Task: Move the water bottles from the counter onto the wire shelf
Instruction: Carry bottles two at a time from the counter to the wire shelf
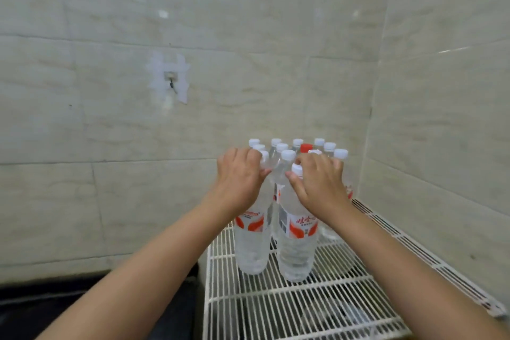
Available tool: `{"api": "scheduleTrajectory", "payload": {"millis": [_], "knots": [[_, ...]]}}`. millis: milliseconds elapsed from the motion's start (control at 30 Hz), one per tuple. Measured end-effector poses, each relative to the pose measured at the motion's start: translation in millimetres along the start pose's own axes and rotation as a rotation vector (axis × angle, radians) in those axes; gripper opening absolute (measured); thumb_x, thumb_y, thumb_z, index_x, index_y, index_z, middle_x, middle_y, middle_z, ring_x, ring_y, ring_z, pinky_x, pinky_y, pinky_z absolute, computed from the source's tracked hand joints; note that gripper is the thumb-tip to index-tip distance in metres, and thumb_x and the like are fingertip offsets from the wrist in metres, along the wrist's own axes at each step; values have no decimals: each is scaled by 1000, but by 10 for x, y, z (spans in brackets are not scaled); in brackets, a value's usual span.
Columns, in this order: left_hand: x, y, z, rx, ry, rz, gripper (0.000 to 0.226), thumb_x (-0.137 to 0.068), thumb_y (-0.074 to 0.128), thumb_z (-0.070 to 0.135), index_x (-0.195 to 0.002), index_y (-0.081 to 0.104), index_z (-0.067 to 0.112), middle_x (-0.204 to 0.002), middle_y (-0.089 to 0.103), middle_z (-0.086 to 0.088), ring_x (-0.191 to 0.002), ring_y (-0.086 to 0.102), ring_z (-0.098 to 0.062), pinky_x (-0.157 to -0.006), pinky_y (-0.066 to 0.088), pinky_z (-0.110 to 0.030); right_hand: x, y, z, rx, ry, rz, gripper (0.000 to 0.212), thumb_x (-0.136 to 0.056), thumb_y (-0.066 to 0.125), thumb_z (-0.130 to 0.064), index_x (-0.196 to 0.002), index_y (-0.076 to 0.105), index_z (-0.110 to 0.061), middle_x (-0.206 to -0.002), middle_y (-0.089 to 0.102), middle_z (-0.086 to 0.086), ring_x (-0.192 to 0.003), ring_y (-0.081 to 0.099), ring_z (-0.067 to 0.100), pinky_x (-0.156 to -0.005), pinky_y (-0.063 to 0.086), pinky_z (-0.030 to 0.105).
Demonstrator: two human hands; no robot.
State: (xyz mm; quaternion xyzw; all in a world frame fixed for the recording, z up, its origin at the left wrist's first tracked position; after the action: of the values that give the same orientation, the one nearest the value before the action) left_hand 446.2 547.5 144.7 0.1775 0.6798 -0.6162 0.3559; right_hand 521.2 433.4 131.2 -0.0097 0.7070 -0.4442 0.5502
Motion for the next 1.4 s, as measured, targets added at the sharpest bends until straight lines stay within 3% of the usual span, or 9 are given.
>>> {"api": "scheduleTrajectory", "payload": {"millis": [133,300,400,500,600,700,767,900,1400], "knots": [[-91,330,90,58,-74,-77,25,-77,38,39,-83,44,15,-60,62,-3,-57,57,-22,-58,20,-26,-102,329,253,-134,36,-49,50,-79,29,-42,-88,60,-4,-75,65,12,-73,60,33,-73,14,28],[-161,677,104,14,20,139,36,-95,25,44,-86,39,12,-65,62,-10,-65,48,-22,-64,28,-30,-210,506,431,-198,16,-28,46,-79,33,-39,-85,61,-3,-70,65,11,-68,61,33,-70,43,41],[-172,655,119,67,-102,83,26,-88,39,33,-91,44,8,-70,64,-13,-64,58,-29,-58,48,-28,-245,552,510,-289,67,-44,48,-85,35,-42,-96,59,-3,-88,65,13,-86,59,33,-81,37,41],[-196,560,131,143,-209,-85,33,-95,48,24,-119,49,2,-110,60,-17,-104,55,-33,-83,49,-39,-278,523,558,-381,40,-128,35,-91,49,-36,-110,50,-7,-106,58,6,-100,52,25,-88,34,35],[-229,480,93,184,-232,-218,37,-95,49,26,-127,43,8,-122,57,-11,-112,53,-26,-86,42,-32,-312,490,618,-418,16,-320,35,-87,56,-35,-111,42,-13,-90,46,-5,-86,45,18,-71,35,30],[-264,445,76,280,-314,-313,36,-93,54,23,-126,44,13,-101,58,-9,-92,55,-24,-76,43,-31,-324,466,651,-486,56,-370,24,-87,57,-29,-98,36,-22,-69,40,-14,-78,47,19,-54,32,26],[-292,446,67,338,-407,-301,35,-92,56,21,-125,47,15,-101,60,-12,-89,55,-25,-76,45,-32,-322,451,622,-532,64,-351,24,-88,57,-27,-104,42,-18,-68,41,-13,-76,47,18,-54,32,21],[-277,443,181,359,-497,-183,35,-93,54,16,-127,48,13,-118,62,-13,-108,57,-29,-83,46,-31,-381,444,560,-545,63,-375,32,-88,56,-25,-115,44,-13,-86,48,-2,-80,48,18,-70,36,28],[-166,520,184,317,-487,-53,36,-94,52,19,-129,47,10,-122,63,-14,-113,57,-30,-87,47,-34,-366,439,466,-540,91,-387,32,-89,55,-23,-116,43,-8,-92,46,1,-82,46,19,-72,34,27]]}}
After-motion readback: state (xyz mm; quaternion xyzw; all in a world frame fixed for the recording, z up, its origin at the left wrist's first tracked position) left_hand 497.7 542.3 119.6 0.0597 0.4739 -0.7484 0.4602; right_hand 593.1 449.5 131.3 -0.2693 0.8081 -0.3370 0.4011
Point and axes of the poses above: each hand's wrist, its own x-axis away from the middle knuckle, its own y-axis out of the palm, z = x × y, the point moved 3 cm from there along -x, towards the middle knuckle
